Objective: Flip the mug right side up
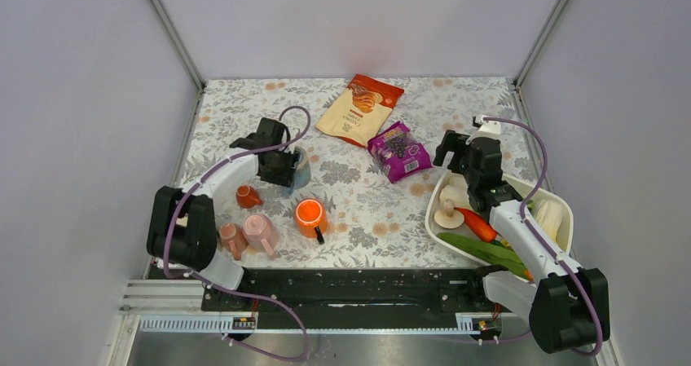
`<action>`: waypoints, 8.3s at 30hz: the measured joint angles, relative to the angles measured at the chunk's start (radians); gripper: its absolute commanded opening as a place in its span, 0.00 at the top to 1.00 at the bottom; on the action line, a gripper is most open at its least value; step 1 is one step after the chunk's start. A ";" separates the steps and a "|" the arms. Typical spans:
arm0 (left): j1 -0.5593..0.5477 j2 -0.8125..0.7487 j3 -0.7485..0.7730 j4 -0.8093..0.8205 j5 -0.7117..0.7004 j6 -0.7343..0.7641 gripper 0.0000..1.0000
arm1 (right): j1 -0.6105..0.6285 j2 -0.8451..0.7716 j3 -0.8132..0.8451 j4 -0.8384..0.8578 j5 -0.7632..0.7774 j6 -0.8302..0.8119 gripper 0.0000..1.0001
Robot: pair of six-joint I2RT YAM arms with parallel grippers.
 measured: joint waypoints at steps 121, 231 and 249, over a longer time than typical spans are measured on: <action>0.199 0.018 0.336 -0.063 0.320 0.198 0.01 | -0.423 1.238 1.728 -1.221 -0.260 -0.950 1.00; -0.525 -0.003 0.306 -0.744 0.380 1.204 0.17 | -0.144 0.424 0.997 -0.664 -0.492 -1.101 0.00; -0.644 0.008 -0.046 -0.230 0.014 1.299 0.61 | -0.101 0.225 0.682 -0.380 -0.791 -0.941 0.01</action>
